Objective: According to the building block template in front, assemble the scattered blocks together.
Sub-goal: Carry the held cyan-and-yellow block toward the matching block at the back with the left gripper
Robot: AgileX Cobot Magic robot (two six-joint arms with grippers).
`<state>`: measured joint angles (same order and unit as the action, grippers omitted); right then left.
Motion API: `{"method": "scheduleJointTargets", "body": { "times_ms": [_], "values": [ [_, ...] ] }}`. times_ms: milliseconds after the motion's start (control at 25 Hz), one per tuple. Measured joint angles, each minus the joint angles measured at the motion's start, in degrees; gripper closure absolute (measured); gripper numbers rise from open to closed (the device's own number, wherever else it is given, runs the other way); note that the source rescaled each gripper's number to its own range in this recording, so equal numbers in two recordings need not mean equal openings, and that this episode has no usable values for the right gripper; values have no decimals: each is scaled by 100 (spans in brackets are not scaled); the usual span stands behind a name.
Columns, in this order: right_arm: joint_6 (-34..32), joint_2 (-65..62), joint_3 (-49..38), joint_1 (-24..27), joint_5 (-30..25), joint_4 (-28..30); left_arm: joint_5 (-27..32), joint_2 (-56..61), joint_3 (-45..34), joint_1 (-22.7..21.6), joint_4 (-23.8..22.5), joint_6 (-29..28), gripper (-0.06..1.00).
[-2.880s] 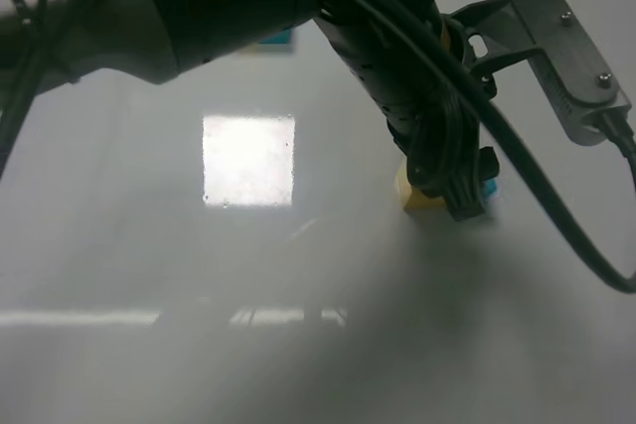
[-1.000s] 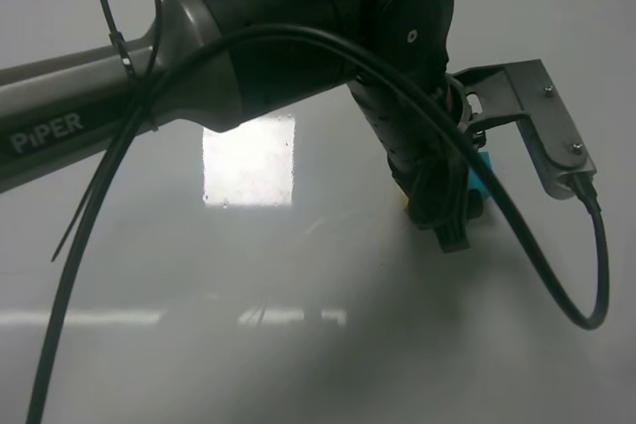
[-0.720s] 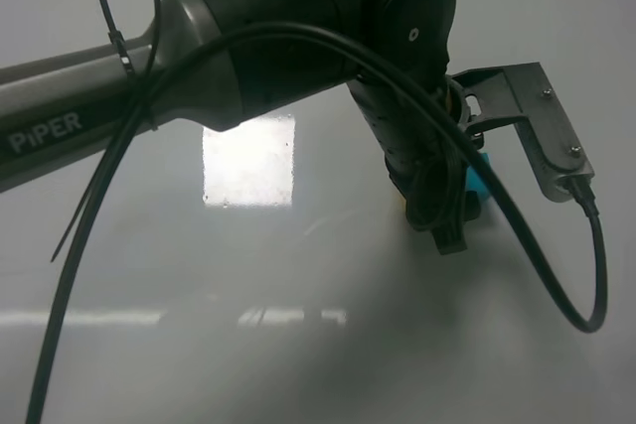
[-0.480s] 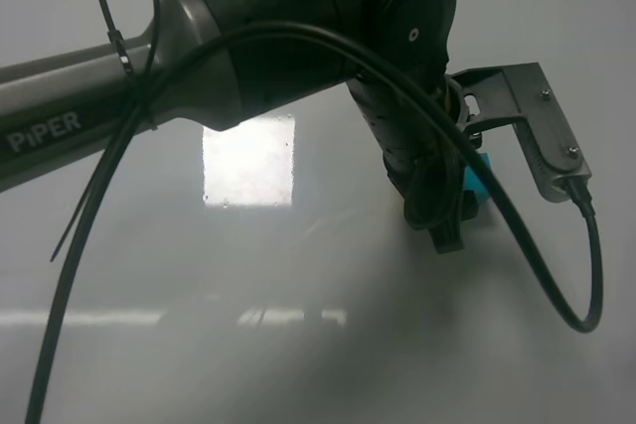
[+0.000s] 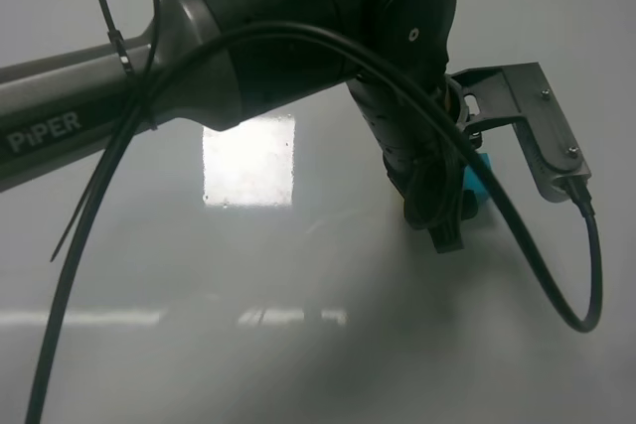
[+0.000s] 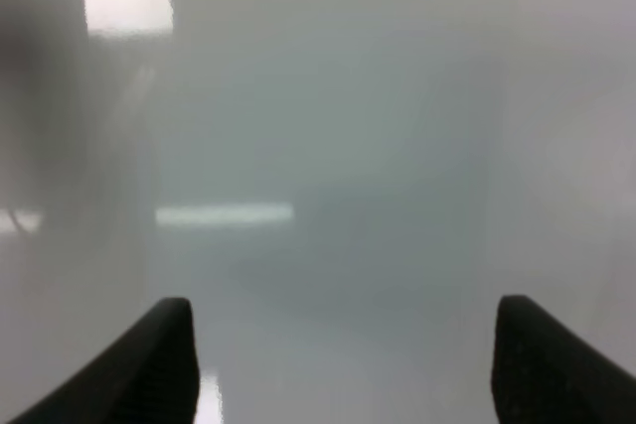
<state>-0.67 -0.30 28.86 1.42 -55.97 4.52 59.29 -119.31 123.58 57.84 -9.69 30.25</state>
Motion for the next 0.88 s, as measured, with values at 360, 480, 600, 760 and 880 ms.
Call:
{"method": "scheduleJointTargets", "body": {
  "times_ms": [360,480,600,760,880],
  "values": [
    [0,0,0,0,0,0,-10,0,0,0,-18,-13,7],
    [0,0,0,0,0,0,-10,0,0,0,-20,-17,7],
    [0,0,0,0,0,0,-10,0,2,0,-44,-61,59],
    [0,0,0,0,0,0,4,0,2,0,-59,-148,88],
    [0,0,0,0,0,0,12,0,14,0,-59,-166,88]
  ]
}}
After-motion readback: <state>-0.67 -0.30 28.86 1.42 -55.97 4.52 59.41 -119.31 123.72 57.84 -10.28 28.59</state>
